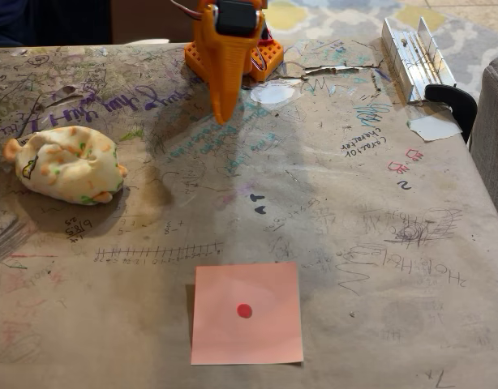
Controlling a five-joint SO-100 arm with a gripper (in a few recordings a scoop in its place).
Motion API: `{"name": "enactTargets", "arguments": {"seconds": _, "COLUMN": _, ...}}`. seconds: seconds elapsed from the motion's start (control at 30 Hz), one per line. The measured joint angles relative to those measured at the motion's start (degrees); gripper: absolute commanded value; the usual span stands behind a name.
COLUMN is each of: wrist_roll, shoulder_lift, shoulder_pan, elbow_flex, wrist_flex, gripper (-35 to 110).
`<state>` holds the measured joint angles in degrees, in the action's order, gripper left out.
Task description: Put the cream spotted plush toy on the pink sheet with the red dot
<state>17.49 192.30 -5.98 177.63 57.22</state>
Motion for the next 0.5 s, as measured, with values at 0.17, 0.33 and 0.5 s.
{"name": "enactTargets", "arguments": {"seconds": 0.17, "wrist_roll": 4.7, "shoulder_lift": -16.3, "shoulder_pan": -12.2, "elbow_flex": -8.6, "wrist_flex": -0.8, "gripper": 38}}
{"name": "enactTargets", "arguments": {"seconds": 0.33, "wrist_roll": 13.8, "shoulder_lift": -44.5, "shoulder_pan": -30.8, "elbow_flex": -18.1, "wrist_flex": -4.9, "gripper": 38}}
{"name": "enactTargets", "arguments": {"seconds": 0.5, "wrist_roll": 20.3, "shoulder_lift": -61.4, "shoulder_pan": -44.1, "elbow_flex": -25.0, "wrist_flex": -4.0, "gripper": 38}}
